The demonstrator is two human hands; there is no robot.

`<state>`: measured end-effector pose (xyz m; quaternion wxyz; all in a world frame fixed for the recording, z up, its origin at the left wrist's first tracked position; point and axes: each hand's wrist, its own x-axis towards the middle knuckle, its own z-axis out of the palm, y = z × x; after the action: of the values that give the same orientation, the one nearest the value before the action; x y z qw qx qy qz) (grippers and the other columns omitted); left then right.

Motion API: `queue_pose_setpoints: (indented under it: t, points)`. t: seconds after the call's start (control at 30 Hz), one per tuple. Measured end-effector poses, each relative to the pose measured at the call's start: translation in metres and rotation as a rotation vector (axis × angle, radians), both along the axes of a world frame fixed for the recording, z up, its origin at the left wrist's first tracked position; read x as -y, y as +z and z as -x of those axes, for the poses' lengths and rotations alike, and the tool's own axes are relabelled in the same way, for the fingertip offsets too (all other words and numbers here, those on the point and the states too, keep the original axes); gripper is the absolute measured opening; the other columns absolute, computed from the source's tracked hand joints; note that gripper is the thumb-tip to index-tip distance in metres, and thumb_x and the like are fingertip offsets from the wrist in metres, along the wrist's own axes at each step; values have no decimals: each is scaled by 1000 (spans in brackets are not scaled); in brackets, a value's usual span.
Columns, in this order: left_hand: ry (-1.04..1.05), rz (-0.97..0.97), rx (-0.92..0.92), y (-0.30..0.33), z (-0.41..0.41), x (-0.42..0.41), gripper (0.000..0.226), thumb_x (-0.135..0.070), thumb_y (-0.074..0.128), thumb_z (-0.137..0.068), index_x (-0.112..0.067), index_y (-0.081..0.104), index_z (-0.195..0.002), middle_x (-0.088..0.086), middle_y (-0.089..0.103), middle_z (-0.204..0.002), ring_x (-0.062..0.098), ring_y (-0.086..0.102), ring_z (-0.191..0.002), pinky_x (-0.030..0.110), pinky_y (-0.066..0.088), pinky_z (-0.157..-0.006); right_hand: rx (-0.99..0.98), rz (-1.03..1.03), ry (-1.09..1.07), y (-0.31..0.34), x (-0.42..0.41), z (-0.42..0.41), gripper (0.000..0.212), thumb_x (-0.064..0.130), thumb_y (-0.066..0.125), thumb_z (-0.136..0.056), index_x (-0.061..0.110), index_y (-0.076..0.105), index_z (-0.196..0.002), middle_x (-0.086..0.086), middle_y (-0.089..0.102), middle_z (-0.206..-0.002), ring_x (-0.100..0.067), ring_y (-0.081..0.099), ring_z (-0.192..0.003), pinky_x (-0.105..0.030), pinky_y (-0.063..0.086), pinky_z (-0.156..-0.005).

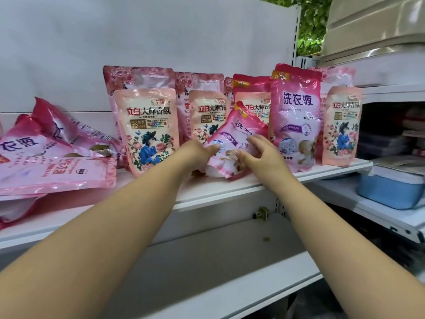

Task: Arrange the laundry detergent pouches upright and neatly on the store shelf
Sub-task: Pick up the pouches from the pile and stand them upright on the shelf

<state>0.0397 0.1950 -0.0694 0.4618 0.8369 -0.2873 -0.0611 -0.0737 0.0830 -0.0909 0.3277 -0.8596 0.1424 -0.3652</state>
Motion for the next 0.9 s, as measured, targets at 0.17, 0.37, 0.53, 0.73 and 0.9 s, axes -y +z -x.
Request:
queue_pose_setpoints:
  t: [0.17, 0.37, 0.53, 0.73, 0.9]
  points:
    - [-53, 380, -160, -4, 3, -7, 31, -26, 61, -89, -7, 58, -113, 16, 63, -106, 33, 62, -95, 46, 51, -89, 16, -300, -7, 8, 2, -4, 81, 50, 62, -80, 8, 31, -142, -5, 40, -144, -23, 37, -132, -33, 28, -108]
    - [-164, 521, 298, -4, 31, -18, 32, -18, 59, -90, -5, 50, -62, -6, 40, -48, 9, 36, -47, 18, 33, -47, 83, -788, 94, 21, -8, -18, 74, 62, 63, -70, 8, 54, -119, -14, 65, -110, -30, 64, -96, -45, 51, -89]
    - [-105, 676, 596, -4, 29, -21, 34, -21, 59, -90, -11, 46, -59, -7, 37, -52, 15, 44, -51, 30, 38, -51, 252, -975, 290, 36, -6, -21, 30, 35, 59, -88, 11, 60, -107, -6, 73, -82, -21, 69, -77, -38, 56, -79]
    - [25, 842, 741, 0, 24, -23, 33, -38, 50, -86, -24, 37, -60, -5, 40, -54, 12, 43, -56, 25, 32, -53, 344, -1153, 622, 46, -18, -15, 30, 31, 49, -93, 8, 62, -108, -12, 71, -91, -24, 68, -84, -38, 56, -76]
    - [-106, 688, 474, 3, 30, -24, 29, -24, 53, -93, -25, 41, -66, -8, 37, -60, -5, 38, -49, 9, 30, -49, 636, -1047, 465, 79, -14, -25, 24, -2, 55, -87, 6, 55, -109, -13, 66, -89, -21, 67, -66, -38, 59, -62]
